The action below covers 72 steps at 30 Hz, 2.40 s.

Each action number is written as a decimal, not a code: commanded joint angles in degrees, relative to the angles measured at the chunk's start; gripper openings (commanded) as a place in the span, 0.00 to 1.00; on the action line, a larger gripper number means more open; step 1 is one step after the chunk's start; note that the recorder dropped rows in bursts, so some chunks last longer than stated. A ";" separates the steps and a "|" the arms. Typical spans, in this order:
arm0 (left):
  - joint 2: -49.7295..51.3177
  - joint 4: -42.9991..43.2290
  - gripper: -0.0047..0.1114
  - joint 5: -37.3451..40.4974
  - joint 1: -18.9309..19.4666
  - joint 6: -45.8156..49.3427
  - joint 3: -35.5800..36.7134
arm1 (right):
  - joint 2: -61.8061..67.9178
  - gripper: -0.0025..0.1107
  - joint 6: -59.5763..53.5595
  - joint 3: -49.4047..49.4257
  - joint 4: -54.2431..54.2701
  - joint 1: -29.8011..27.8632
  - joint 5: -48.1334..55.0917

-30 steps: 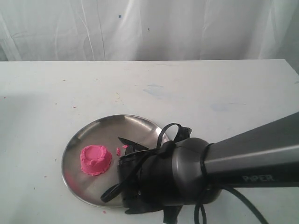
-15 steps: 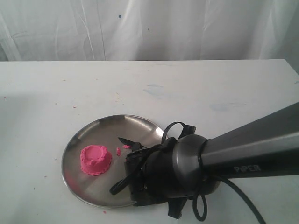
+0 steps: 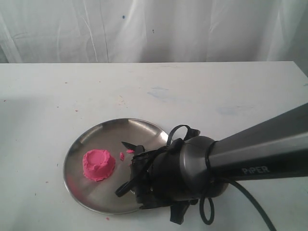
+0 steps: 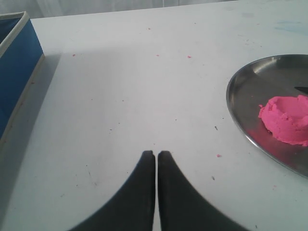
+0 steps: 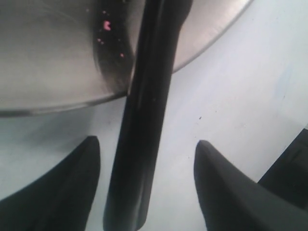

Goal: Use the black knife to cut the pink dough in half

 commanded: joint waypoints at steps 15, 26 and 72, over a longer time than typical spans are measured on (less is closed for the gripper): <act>-0.15 0.15 0.12 -0.29 -0.10 0.19 0.03 | 0.01 0.50 1.53 0.42 -0.55 -3.30 -3.88; -0.15 0.15 0.12 -0.29 -0.10 0.19 0.03 | 3.24 0.28 2.00 0.42 -3.81 -4.12 -3.10; -0.15 -6.21 0.12 -11.96 -0.10 -8.55 0.03 | -24.91 0.02 -83.45 1.60 106.25 -46.16 15.02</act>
